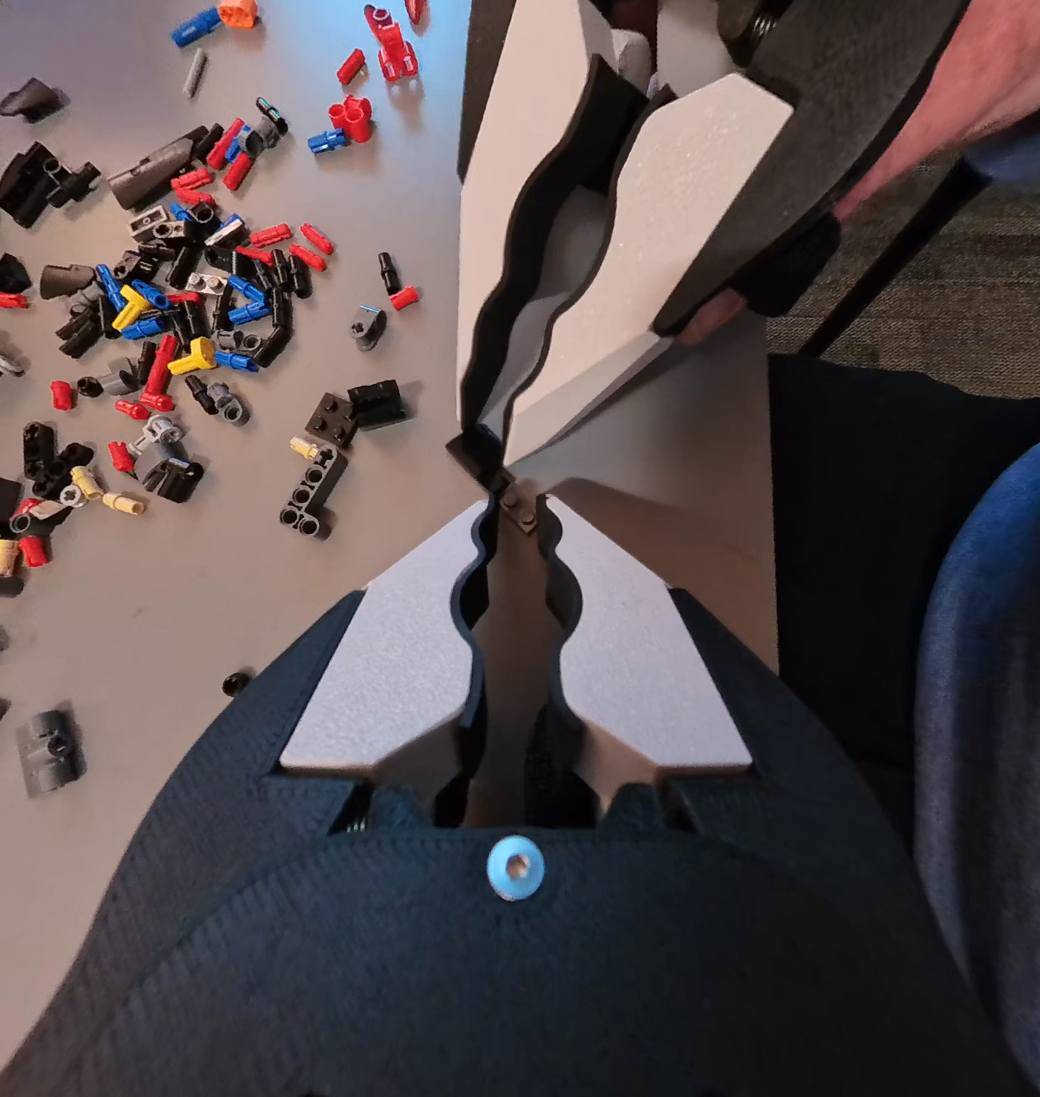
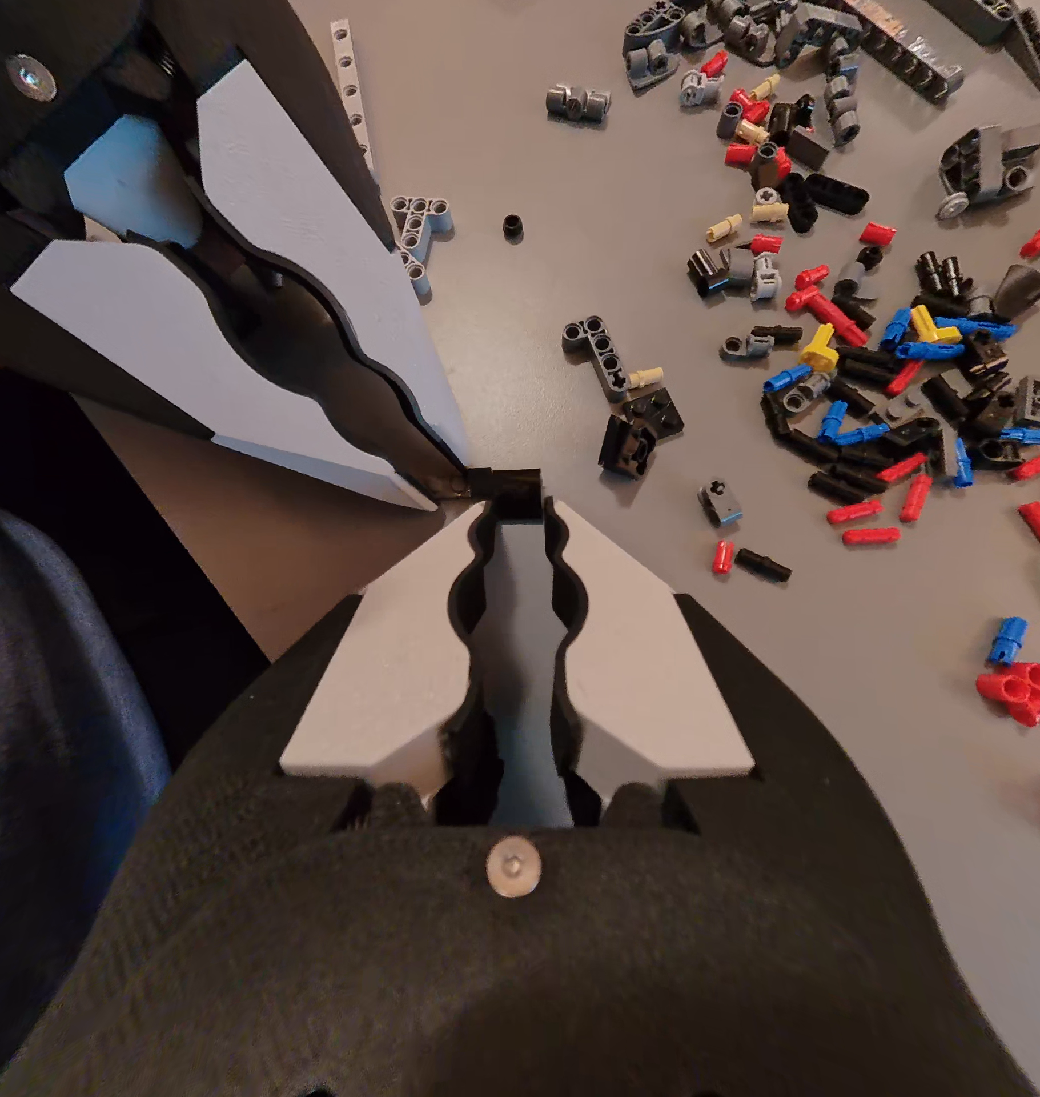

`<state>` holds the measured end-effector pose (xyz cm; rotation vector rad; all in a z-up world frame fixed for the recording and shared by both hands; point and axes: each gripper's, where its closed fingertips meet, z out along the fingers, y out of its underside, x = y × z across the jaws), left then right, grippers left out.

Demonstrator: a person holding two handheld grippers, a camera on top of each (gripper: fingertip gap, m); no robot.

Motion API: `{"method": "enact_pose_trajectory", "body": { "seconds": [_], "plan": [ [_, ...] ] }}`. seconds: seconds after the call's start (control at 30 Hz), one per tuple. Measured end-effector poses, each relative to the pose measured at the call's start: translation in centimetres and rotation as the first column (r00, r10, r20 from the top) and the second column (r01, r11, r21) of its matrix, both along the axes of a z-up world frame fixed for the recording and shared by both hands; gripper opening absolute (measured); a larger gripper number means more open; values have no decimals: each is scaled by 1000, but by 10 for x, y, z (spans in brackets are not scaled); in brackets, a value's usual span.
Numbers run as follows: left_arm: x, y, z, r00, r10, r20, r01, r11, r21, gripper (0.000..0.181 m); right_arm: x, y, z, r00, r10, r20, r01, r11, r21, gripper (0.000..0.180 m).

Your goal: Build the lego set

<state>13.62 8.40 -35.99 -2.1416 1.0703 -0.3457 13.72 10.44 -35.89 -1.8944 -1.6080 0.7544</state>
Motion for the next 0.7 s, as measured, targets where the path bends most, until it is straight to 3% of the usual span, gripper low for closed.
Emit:
{"method": "enact_pose_trajectory", "body": {
  "seconds": [0.17,0.33,0.7],
  "plan": [
    [0,0,0,1000,-1,-4,1,1000,-4,11,-1,1,4,1000,11,-6,-11,1000,15,18],
    [0,-1,0,1000,-5,-6,5,1000,-7,11,-3,5,13,999,16,-28,-15,999,31,0],
    [0,0,-1,1000,-4,-5,4,1000,-7,10,-7,3,6,998,51,-27,-50,998,38,0]
  ]
}}
